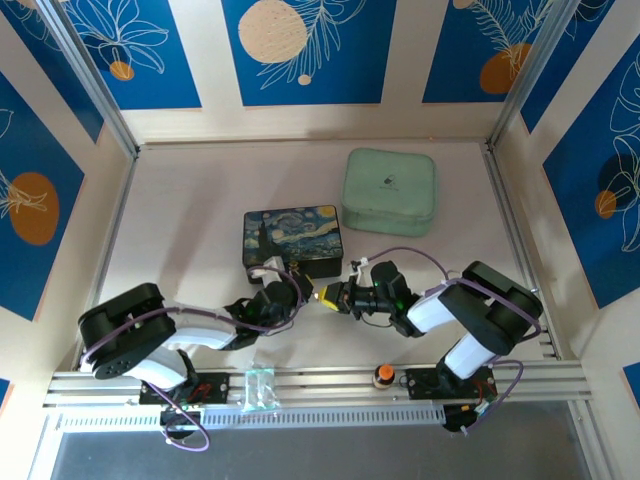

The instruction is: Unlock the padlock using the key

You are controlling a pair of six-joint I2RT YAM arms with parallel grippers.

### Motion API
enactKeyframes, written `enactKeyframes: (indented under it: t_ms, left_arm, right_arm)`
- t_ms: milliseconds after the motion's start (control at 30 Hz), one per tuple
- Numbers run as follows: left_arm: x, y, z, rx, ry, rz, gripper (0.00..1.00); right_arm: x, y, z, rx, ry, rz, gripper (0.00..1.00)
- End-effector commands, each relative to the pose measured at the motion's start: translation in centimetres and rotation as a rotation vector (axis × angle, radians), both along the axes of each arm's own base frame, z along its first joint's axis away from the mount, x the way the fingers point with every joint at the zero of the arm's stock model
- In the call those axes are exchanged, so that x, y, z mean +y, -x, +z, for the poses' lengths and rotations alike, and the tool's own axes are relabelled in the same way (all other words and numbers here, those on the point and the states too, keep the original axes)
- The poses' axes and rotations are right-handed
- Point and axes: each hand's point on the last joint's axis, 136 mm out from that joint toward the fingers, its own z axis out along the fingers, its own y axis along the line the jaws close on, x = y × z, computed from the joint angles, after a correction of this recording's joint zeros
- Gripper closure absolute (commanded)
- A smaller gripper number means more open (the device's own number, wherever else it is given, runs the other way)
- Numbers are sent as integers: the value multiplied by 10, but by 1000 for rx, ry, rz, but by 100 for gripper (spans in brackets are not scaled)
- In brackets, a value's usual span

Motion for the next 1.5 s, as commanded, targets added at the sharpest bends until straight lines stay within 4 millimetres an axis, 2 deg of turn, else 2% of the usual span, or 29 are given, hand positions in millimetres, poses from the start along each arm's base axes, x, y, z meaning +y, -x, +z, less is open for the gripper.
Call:
enactKeyframes:
  t_ms: [0, 67, 200, 467, 567, 733, 867, 1033, 1167, 1300, 1467]
  left_arm:
    - [-52, 26, 63, -54, 275, -174, 100]
    - [-51, 25, 67, -56, 285, -161, 100]
    - [-56, 24, 76, -48, 318, -164, 100]
    - [-55, 23, 74, -24, 342, -145, 100]
    - [-58, 23, 79, -33, 361, -153, 100]
    - [-60, 26, 82, -31, 351, -174, 100]
    - [-52, 27, 71, -26, 300, -164, 100]
    - [-45, 24, 60, -31, 256, -147, 100]
    - [-46, 24, 60, -36, 254, -152, 100]
    - [-51, 25, 59, -27, 276, -161, 100]
    - [-55, 23, 47, -28, 205, -176, 97]
  right_arm:
    - [11, -21, 35, -122, -96, -71, 100]
    - [9, -22, 34, -122, -92, -81, 100]
    - [18, -21, 35, -134, -99, -72, 100]
    - [26, -16, 27, -141, -122, -114, 100]
    - [26, -16, 27, -152, -135, -130, 100]
    - [12, -23, 25, -153, -120, -159, 100]
    - [1, -21, 24, -168, -76, -162, 100]
    - [-17, -11, 9, -128, 46, -152, 100]
    - [-34, -8, -3, -78, 134, -131, 100]
    - [-45, -10, -2, -89, 135, -127, 100]
    - [-44, -3, 4, -165, 159, -38, 100]
